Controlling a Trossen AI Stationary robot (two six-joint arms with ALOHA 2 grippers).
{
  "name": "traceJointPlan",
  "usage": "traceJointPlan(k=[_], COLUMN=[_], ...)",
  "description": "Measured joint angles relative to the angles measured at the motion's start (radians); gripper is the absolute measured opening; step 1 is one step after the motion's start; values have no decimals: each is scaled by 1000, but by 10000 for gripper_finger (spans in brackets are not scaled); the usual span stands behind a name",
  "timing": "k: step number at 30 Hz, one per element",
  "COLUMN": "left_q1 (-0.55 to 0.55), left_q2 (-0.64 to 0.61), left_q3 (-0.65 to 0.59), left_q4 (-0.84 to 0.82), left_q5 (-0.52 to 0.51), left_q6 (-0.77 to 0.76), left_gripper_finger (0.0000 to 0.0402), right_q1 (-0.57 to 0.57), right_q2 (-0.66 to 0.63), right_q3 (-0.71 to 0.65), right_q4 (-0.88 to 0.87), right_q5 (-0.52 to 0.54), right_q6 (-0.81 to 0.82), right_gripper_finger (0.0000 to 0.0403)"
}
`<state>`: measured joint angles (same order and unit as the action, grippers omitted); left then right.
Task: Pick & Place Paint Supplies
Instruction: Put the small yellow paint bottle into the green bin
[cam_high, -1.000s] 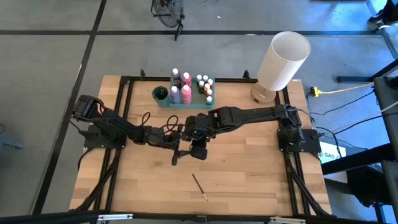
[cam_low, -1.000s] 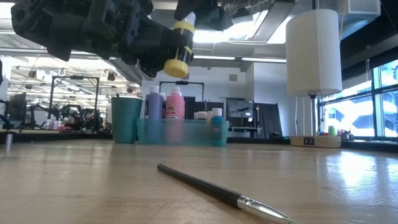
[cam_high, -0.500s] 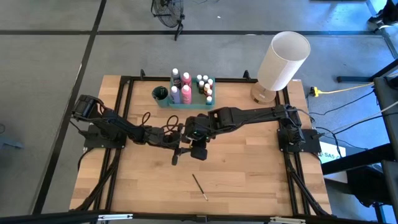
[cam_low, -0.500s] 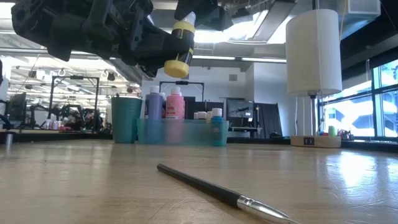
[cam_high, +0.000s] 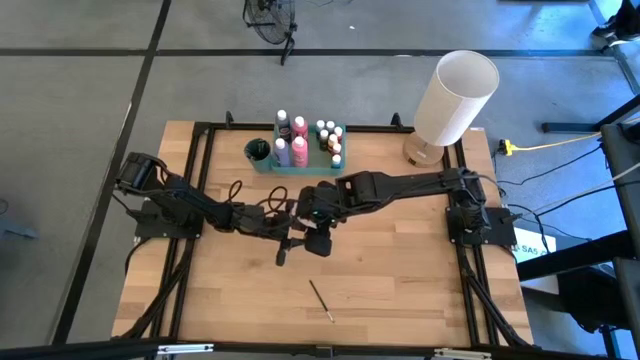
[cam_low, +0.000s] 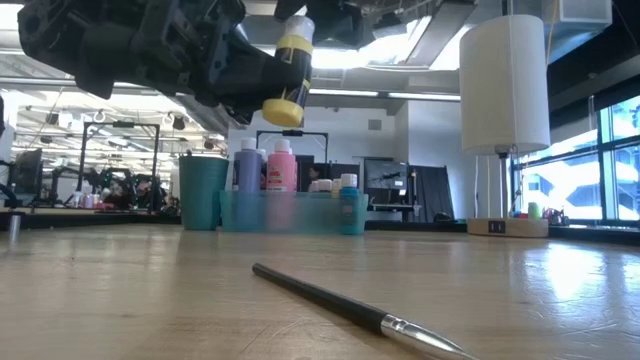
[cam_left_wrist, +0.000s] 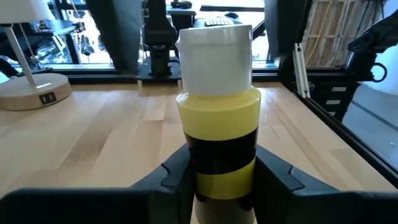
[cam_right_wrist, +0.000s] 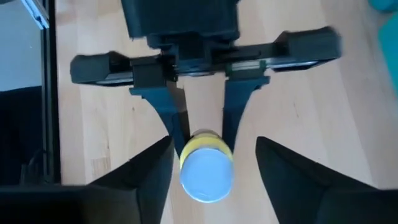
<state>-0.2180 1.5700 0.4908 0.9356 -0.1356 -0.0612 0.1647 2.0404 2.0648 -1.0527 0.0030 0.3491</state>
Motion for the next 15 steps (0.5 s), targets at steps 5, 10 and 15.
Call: traceJointPlan(k=[5,10,15], left_q1=[0,0,-3], left_q2=[0,-2,-2], left_q3=[0,0,0], left_q4=[0,4,9], left_q5=[-1,-4,-4], left_q6=[-1,9,19], left_gripper_finger=[110,110,110], right_q1=[37,126,227], right_q2=[-41,-96,-128], right_q3=[45,109,114], right_q4=[-12,-63,-189], right_q5=[116,287,321], right_q6=[3,40,217], right_gripper_finger=[245,247,247])
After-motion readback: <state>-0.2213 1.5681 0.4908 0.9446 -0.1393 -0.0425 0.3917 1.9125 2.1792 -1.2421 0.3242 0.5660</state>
